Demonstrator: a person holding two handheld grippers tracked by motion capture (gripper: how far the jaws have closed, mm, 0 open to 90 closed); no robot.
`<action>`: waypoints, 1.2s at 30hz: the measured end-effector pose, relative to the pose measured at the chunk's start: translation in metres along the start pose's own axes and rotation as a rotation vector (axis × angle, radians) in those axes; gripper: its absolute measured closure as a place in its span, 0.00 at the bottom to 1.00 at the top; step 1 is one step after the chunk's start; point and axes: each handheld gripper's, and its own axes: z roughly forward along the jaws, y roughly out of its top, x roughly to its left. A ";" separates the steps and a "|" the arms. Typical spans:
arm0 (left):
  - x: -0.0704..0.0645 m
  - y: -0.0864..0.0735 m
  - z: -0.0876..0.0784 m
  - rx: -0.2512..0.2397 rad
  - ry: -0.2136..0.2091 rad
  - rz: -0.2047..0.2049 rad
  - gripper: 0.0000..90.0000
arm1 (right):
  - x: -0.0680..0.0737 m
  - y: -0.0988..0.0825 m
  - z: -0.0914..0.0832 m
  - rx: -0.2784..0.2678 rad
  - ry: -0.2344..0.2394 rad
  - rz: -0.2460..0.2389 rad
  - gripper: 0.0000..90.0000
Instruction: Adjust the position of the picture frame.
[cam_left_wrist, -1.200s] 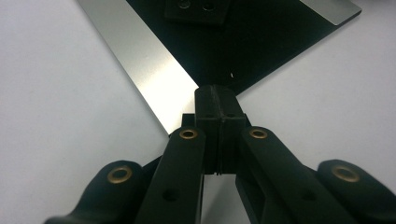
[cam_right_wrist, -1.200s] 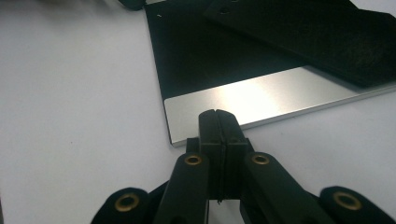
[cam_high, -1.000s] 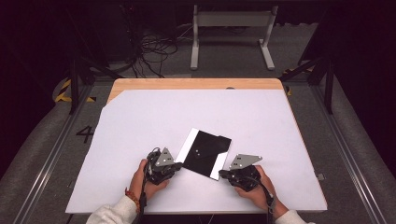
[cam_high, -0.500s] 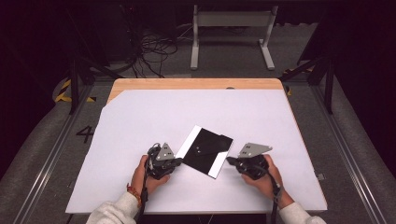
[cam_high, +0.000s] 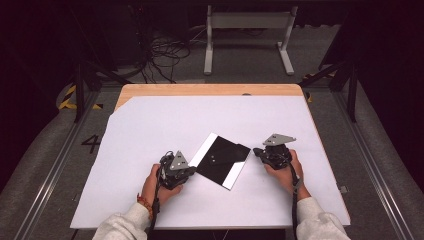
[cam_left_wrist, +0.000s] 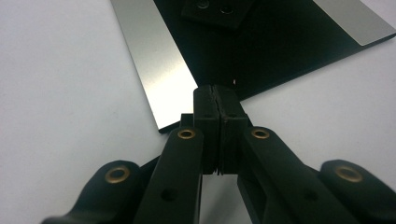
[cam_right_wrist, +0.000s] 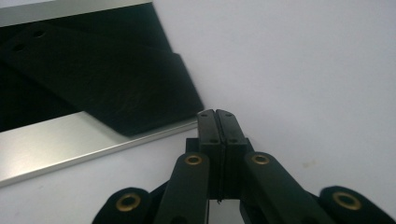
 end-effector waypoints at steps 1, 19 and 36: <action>0.000 0.000 0.000 0.000 0.000 0.001 0.98 | -0.002 0.001 0.002 -0.001 0.000 0.013 1.00; 0.009 -0.001 -0.001 0.006 0.023 -0.029 0.95 | -0.007 0.011 0.017 0.017 0.035 -0.019 1.00; 0.023 0.003 0.003 0.008 0.028 -0.011 0.86 | -0.011 0.008 0.012 0.035 0.131 -0.033 1.00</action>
